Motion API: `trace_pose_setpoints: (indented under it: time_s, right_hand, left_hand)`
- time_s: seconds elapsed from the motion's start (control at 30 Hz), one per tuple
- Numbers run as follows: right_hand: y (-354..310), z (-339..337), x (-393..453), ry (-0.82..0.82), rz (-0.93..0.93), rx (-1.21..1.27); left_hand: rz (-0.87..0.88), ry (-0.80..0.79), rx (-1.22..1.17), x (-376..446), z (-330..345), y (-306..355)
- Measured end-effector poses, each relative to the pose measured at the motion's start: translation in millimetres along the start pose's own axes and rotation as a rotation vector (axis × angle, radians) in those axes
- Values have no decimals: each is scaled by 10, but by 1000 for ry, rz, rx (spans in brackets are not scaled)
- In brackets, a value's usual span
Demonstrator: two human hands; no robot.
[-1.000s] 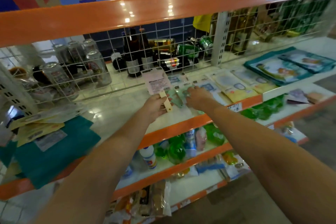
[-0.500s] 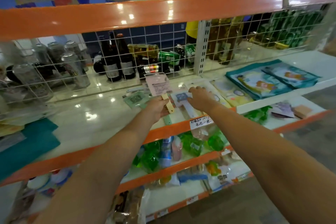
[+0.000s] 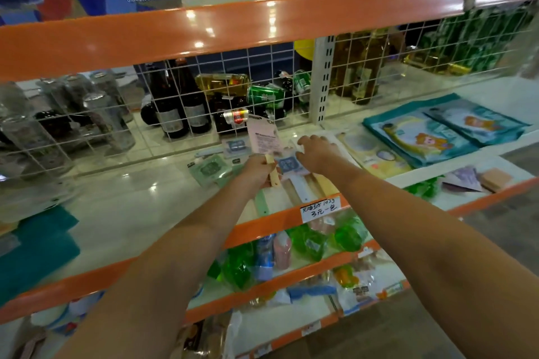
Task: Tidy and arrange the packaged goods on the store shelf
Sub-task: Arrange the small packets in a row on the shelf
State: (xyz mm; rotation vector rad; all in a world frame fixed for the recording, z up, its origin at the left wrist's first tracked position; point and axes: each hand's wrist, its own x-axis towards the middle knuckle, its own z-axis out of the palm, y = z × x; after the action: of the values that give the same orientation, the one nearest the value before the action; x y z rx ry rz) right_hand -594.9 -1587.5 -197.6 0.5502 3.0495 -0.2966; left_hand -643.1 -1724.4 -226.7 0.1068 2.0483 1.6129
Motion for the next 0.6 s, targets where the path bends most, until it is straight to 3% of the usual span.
trace_pose_setpoints:
  time_s: [0.17,0.37,0.6]
  right_hand:
    - [-176,-58,155,7,32,57]
    - [-441,-97,286,-3,96,462]
    - [-495,-151,425,-15,170,736]
  left_hand:
    - [48,6,125,147,-60,51]
    - [179,35,448,261,-111,45]
    - [300,111,780,130,1,110]
